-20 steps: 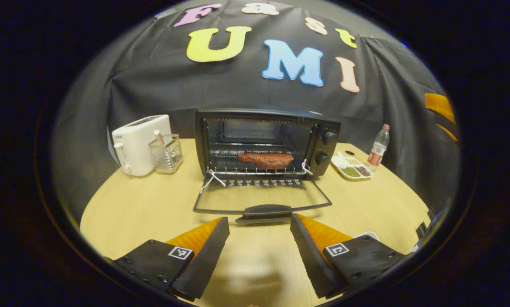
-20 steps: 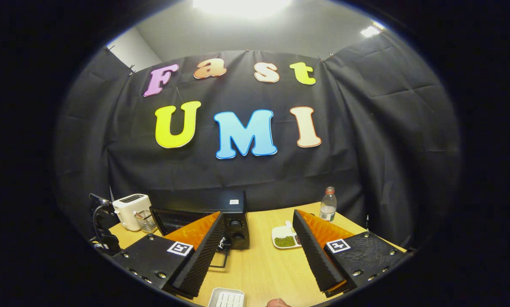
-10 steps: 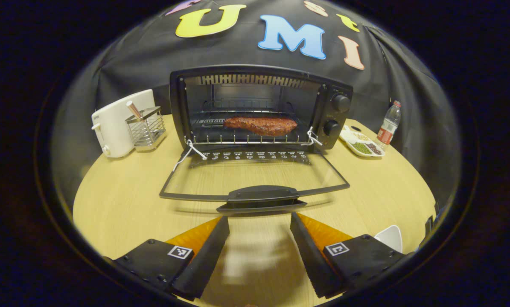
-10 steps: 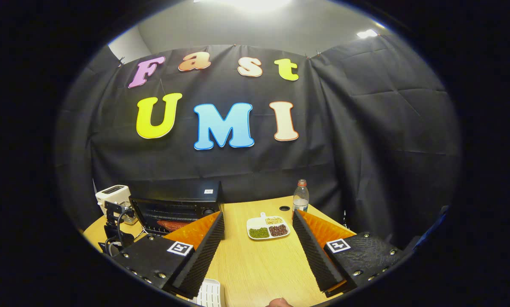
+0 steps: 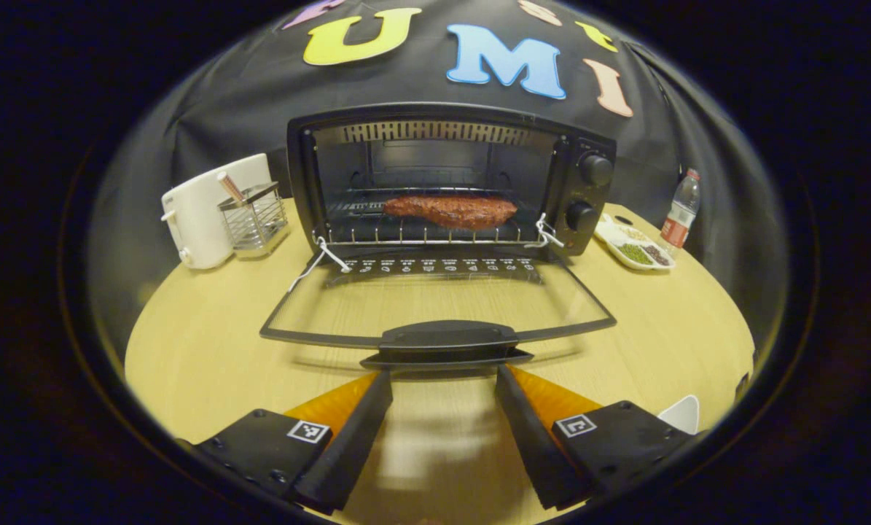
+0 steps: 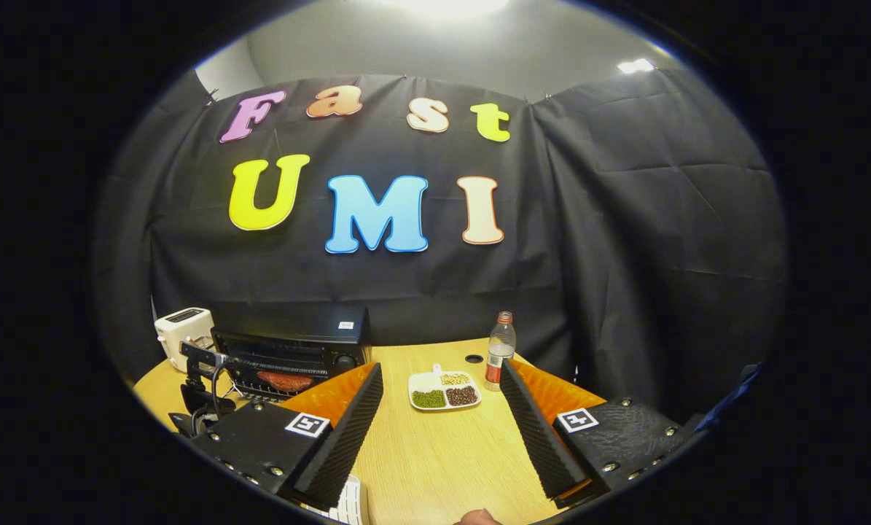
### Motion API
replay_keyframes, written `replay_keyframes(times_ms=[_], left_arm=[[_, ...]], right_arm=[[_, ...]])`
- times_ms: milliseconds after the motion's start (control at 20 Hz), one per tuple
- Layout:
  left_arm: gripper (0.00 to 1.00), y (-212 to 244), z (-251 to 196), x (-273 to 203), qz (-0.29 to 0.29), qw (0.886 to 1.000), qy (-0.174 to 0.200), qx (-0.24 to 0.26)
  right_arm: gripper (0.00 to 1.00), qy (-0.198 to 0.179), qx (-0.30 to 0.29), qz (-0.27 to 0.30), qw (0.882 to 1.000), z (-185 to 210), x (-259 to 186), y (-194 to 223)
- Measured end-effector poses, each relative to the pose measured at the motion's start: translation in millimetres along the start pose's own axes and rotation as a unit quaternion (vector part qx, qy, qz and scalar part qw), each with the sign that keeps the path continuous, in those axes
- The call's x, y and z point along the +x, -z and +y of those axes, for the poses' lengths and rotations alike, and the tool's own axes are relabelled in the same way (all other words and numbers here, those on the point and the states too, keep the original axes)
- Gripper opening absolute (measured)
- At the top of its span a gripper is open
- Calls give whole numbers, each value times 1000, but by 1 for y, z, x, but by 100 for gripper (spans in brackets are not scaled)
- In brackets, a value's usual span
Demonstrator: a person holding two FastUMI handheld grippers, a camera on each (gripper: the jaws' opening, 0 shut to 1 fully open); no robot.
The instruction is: Open the electric oven with the left hand, put the food in, and close the electric oven.
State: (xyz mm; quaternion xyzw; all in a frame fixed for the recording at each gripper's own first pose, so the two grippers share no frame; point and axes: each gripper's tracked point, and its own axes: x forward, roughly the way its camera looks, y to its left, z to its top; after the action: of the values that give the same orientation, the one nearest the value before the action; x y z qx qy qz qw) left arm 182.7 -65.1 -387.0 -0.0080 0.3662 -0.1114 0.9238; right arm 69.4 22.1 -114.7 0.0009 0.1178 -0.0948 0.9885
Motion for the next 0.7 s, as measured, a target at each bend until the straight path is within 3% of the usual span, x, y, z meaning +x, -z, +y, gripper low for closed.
replay_keyframes(times_ms=[300,350,700], left_arm=[[97,-21,1,-17,-28,1000,2,-6],[100,-23,1,-20,-29,1000,4,-9],[97,-72,1,-35,-75,997,7,-7]], right_arm=[[98,-30,1,-1,1000,16,3,1],[98,-33,2,0,999,17,4,1],[98,-43,11,5,999,21,8,5]])
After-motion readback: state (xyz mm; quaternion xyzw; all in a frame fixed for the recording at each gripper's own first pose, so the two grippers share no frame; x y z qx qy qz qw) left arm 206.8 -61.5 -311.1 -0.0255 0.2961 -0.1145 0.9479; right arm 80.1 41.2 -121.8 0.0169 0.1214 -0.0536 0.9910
